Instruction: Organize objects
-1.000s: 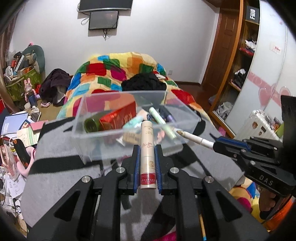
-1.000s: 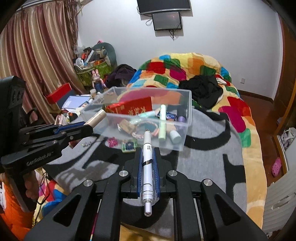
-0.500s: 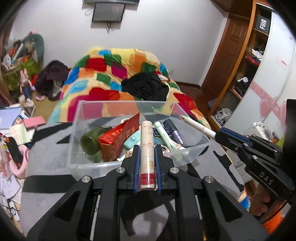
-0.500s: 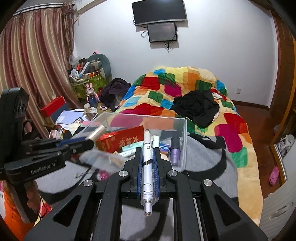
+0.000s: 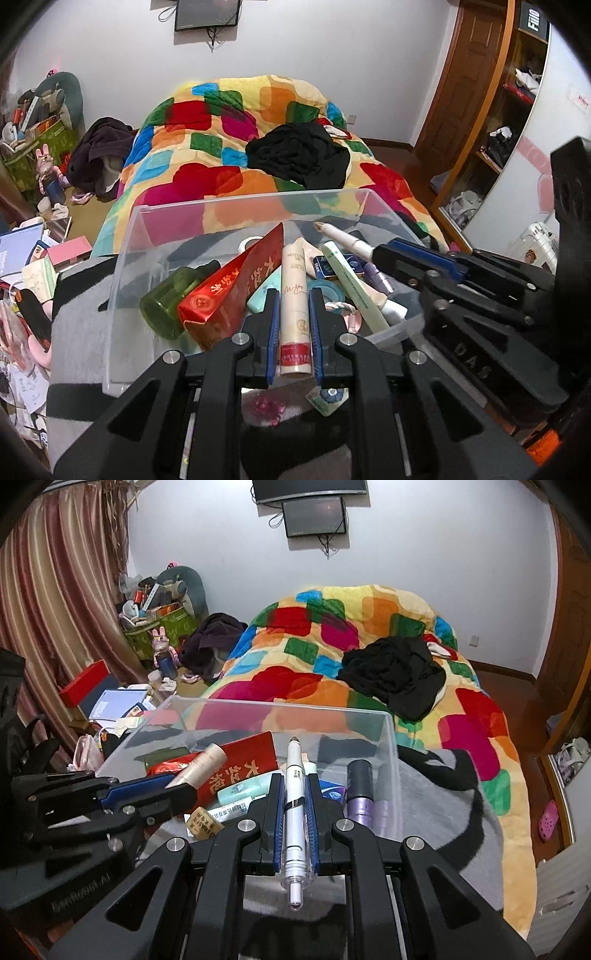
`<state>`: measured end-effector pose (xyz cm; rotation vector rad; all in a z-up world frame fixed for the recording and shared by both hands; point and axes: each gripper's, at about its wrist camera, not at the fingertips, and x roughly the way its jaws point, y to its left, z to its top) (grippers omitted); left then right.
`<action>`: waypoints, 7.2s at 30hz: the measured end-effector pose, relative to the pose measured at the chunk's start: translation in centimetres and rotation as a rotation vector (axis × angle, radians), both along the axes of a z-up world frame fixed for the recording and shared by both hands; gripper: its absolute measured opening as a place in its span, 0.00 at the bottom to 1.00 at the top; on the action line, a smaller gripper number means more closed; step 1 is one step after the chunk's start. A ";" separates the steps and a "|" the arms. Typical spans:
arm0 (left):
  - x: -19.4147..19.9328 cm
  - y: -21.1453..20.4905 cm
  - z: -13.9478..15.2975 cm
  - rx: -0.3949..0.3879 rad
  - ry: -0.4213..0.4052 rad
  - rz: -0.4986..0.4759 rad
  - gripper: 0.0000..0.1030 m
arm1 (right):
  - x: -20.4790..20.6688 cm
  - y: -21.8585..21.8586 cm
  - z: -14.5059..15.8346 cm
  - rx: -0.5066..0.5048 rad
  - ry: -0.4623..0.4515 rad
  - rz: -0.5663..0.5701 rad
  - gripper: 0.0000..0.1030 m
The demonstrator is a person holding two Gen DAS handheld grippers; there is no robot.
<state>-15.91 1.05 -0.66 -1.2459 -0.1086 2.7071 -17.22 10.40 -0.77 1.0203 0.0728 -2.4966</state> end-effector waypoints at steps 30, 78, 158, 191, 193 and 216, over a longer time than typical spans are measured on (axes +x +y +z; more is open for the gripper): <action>5.2 -2.2 3.4 -0.027 0.130 0.044 0.60 | 5.0 1.6 1.8 0.002 0.028 0.090 0.46; 12.7 -5.2 1.0 -0.013 0.118 0.049 0.07 | 8.5 0.5 -2.1 0.023 -0.070 0.133 0.32; 9.6 -3.3 0.2 0.017 0.168 0.091 0.72 | 8.7 2.8 1.4 -0.018 0.065 0.040 0.77; 10.6 -2.1 -0.1 0.013 0.168 0.088 0.76 | 9.4 3.0 0.8 -0.046 0.049 0.046 0.79; 10.7 -2.2 -0.2 0.017 0.166 0.090 0.76 | 9.4 3.0 0.8 -0.046 0.049 0.046 0.79; 10.8 -2.3 0.0 0.028 0.155 0.090 0.78 | 10.0 2.7 0.3 -0.057 0.039 0.049 0.79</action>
